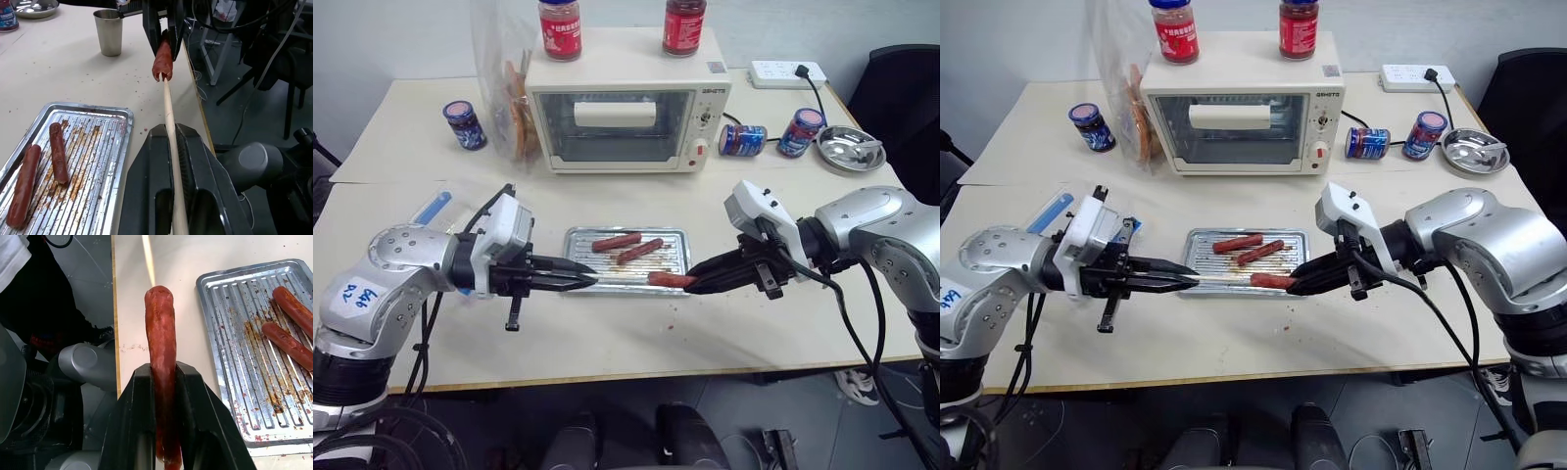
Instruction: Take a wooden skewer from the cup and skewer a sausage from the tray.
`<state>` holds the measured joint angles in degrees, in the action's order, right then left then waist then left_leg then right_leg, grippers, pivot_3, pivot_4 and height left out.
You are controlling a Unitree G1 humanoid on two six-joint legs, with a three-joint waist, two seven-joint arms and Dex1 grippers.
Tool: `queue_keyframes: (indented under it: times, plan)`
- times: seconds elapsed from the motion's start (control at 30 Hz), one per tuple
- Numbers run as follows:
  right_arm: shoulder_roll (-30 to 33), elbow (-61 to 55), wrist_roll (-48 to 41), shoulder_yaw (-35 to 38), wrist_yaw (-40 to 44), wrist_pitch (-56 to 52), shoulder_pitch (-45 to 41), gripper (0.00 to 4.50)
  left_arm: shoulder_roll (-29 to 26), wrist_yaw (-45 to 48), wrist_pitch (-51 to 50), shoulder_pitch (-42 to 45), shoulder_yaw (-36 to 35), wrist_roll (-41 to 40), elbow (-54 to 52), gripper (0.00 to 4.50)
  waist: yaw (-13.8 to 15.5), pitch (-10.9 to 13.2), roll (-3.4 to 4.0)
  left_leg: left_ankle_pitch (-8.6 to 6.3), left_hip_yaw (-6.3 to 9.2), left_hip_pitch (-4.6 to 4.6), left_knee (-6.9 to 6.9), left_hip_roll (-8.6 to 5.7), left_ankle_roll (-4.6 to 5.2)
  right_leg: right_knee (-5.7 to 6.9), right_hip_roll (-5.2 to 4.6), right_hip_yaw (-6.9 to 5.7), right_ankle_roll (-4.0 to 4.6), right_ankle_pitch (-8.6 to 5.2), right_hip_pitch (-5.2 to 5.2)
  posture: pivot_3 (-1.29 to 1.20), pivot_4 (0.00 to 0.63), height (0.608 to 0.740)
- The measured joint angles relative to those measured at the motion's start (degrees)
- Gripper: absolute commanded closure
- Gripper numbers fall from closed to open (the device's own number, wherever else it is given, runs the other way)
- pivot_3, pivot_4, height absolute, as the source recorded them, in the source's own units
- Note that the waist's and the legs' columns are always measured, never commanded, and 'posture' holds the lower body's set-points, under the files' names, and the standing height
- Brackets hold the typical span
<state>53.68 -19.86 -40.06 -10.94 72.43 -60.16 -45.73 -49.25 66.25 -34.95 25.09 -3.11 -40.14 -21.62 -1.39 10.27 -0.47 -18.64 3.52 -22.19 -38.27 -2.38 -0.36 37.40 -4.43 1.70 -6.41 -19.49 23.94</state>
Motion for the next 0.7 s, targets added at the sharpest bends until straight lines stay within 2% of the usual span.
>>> queue_keyframes:
  times: [0.47,0.7]
  plan:
    - [-0.22,-0.27,-2.18,0.04,-1.34,-0.5,-0.01,4.13,1.27,-0.15,0.2,1.71,1.39,0.93,1.63,4.5,-0.02,0.0,0.0,0.0,0.0,0.0,-0.02,0.0,0.0,0.01,0.0,0.0,0.0,0.0,0.0,0.0,0.15,0.74]
    - [-2.47,-0.61,-4.04,0.04,-3.06,-1.62,-1.52,4.13,3.27,-0.17,0.03,3.83,2.92,0.94,1.59,4.5,-0.01,0.0,0.0,0.0,0.0,0.0,-0.02,0.0,0.0,0.02,0.0,0.0,0.0,0.0,0.0,0.0,0.15,0.74]
